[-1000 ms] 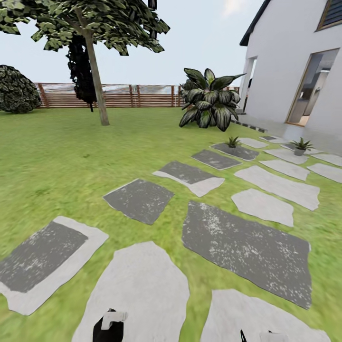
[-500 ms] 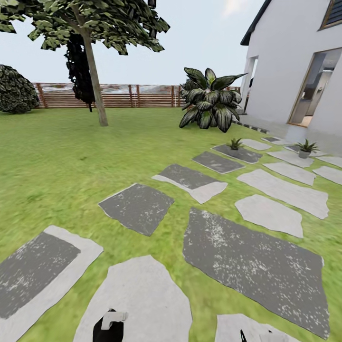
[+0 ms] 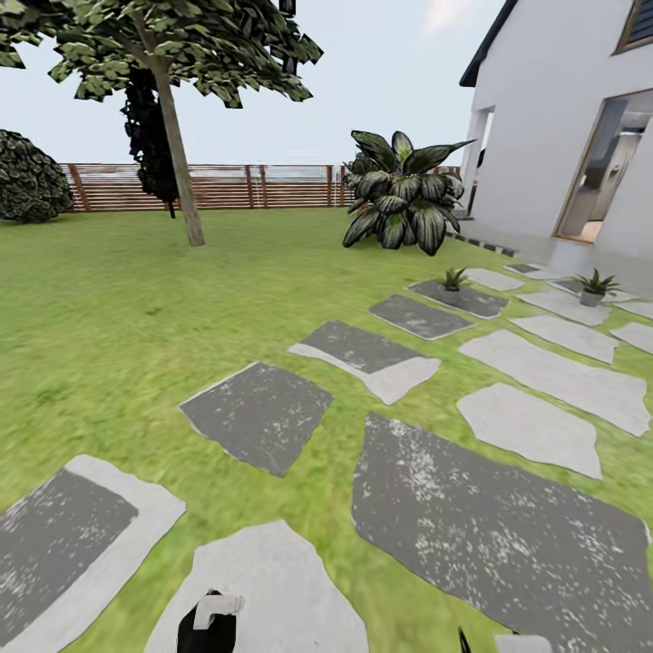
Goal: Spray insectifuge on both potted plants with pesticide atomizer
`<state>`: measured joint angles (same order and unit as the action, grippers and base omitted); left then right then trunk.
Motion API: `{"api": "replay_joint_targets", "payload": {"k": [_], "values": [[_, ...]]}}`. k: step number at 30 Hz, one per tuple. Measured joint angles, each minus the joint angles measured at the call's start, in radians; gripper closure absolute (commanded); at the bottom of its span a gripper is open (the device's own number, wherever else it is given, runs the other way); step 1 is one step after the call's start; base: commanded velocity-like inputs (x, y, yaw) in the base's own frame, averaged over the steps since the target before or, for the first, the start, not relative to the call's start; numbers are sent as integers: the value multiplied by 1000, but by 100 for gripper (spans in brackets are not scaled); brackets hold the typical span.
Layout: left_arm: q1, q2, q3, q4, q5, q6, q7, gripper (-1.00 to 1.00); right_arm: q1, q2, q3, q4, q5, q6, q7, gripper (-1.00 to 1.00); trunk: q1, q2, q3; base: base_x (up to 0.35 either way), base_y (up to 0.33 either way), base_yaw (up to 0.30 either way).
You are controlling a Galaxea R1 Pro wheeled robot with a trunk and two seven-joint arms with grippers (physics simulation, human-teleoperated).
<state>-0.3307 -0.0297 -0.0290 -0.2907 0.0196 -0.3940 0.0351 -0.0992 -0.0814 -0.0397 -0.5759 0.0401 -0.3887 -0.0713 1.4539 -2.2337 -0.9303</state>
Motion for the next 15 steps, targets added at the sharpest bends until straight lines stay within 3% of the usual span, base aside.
{"api": "replay_joint_targets", "payload": {"k": [15], "values": [[0, 0, 0, 0, 0, 0, 0, 100, 0, 0, 0, 0, 0, 0, 0, -100, 0, 0, 0, 336, 0, 0]]}}
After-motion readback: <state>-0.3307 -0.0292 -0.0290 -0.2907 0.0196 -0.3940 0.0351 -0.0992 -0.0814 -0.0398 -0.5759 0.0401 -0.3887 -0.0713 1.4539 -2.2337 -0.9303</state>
